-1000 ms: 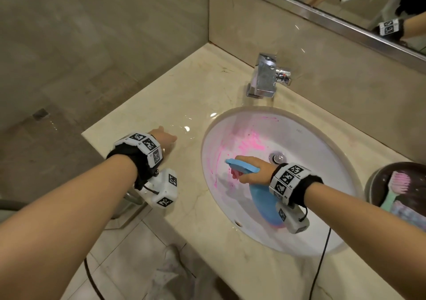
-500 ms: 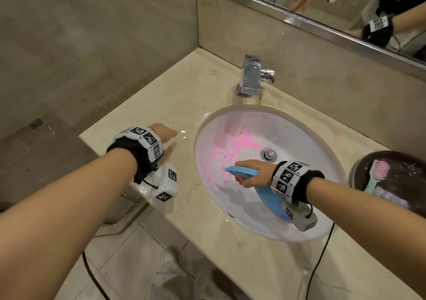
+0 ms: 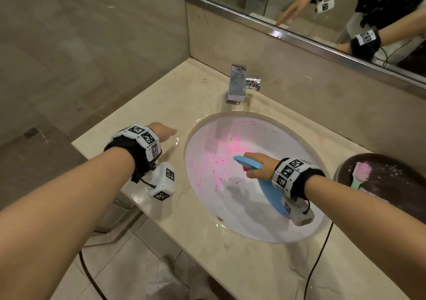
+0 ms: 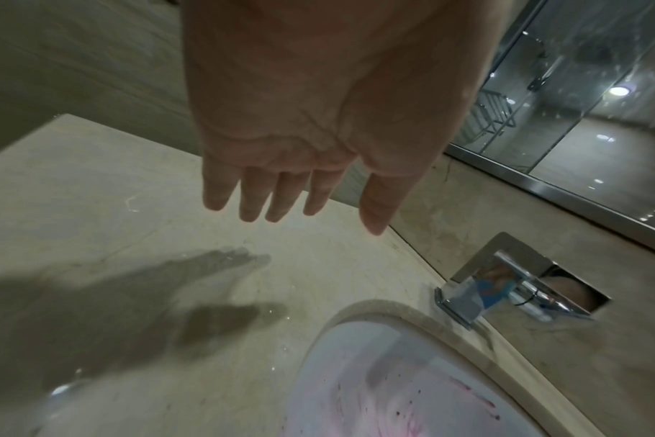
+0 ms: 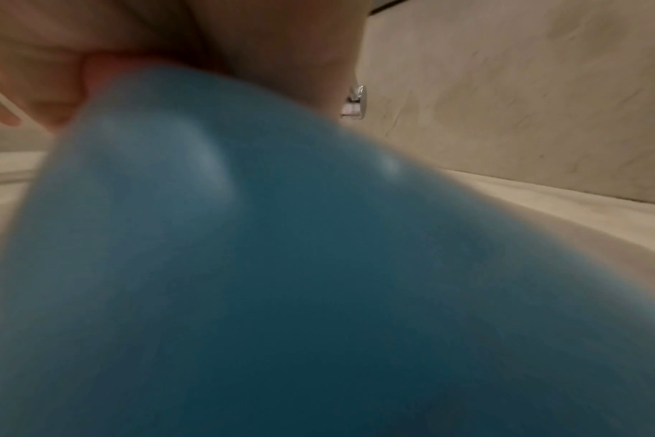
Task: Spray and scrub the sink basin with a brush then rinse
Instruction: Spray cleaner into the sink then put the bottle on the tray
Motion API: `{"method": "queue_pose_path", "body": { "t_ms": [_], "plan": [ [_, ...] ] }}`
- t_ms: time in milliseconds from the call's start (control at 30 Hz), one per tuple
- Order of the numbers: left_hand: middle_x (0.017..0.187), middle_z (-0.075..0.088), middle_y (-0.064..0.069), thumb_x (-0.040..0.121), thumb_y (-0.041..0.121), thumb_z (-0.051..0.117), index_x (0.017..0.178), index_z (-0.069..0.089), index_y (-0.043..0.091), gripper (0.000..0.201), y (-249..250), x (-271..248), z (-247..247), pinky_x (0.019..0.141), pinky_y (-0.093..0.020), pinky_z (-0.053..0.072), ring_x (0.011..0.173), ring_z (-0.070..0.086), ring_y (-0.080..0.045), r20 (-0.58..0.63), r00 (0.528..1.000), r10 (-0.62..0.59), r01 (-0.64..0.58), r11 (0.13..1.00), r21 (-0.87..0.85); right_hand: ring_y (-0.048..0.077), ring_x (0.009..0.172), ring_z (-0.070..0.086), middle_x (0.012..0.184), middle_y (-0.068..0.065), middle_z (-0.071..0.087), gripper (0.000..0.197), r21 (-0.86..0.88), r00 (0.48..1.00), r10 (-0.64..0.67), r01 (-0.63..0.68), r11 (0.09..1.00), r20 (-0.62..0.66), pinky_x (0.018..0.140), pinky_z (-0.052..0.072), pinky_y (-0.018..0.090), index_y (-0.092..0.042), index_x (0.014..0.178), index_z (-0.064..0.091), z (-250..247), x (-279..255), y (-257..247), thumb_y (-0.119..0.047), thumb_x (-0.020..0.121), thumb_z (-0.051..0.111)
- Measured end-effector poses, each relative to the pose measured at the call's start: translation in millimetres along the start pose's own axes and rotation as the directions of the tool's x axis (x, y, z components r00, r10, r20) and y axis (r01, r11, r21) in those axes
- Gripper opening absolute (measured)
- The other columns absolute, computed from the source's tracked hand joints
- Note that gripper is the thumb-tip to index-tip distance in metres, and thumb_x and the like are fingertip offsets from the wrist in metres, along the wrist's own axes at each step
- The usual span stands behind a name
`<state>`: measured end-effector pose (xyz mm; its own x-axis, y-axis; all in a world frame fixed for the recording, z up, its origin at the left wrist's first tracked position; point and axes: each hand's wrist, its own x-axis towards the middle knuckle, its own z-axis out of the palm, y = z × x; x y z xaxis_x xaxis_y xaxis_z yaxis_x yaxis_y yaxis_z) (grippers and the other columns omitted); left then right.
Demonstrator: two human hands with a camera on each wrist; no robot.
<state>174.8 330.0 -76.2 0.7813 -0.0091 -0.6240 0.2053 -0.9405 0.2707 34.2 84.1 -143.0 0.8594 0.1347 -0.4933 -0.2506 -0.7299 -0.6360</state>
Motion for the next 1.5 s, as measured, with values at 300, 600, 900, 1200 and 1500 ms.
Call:
{"method": "queue_pose_path", "body": {
  "t_ms": [300,600,900,1200,1500],
  "plan": [
    [0.147,0.037,-0.013,0.099,0.036,0.042,0.141,0.035,0.0,0.056,24,-2,1,0.104,-0.034,0.029,0.134,0.036,-0.029,0.002,0.999,0.042,-0.042,0.999,-0.005,0.017,0.075,0.054,0.079,0.001,0.055,0.023,0.249,0.964,-0.004,0.073,0.966,-0.264,0.074,0.044,0.033,-0.009,0.085,0.052,-26,-21,14,-0.023,0.067,0.055],
    [0.112,0.056,-0.014,0.095,0.029,0.052,0.119,0.054,0.001,0.037,79,-2,10,0.074,-0.031,0.04,0.099,0.057,-0.027,0.058,0.983,0.175,-0.155,0.956,-0.248,0.021,0.084,0.057,0.09,0.007,0.061,0.047,0.286,0.779,0.093,0.113,0.951,-0.619,0.081,0.045,0.022,-0.003,0.103,0.057,-60,-55,32,-0.033,0.067,0.054],
    [0.118,0.061,-0.015,0.097,0.024,0.05,0.127,0.049,-0.001,0.039,151,-29,29,0.032,-0.016,0.041,0.063,0.051,-0.013,0.124,0.914,0.386,-0.351,0.906,-0.235,-0.001,0.073,0.052,0.085,0.002,0.055,0.015,0.375,0.42,0.287,0.143,0.916,-0.861,0.065,0.037,0.002,-0.009,0.09,0.051,-93,-126,61,0.003,0.083,0.058],
    [0.105,0.064,-0.011,0.099,0.025,0.043,0.126,0.051,0.002,0.036,216,-56,71,0.054,-0.025,0.041,0.065,0.052,-0.012,0.24,0.835,0.496,-0.444,0.863,-0.24,0.01,0.084,0.052,0.095,0.002,0.053,0.026,0.396,0.084,0.388,0.135,0.908,-0.918,0.07,0.04,0.001,-0.001,0.111,0.052,-111,-203,107,-0.012,0.089,0.061],
    [0.109,0.064,-0.014,0.097,0.022,0.047,0.122,0.054,0.002,0.033,259,-79,122,0.077,-0.03,0.039,0.069,0.056,-0.014,0.28,0.769,0.575,-0.493,0.812,-0.314,0.016,0.103,0.05,0.11,0.001,0.049,0.043,0.488,-0.104,0.499,0.117,0.865,-0.86,0.094,0.04,0.027,-0.004,0.127,0.045,-96,-256,161,-0.022,0.091,0.059]
  ]
}}
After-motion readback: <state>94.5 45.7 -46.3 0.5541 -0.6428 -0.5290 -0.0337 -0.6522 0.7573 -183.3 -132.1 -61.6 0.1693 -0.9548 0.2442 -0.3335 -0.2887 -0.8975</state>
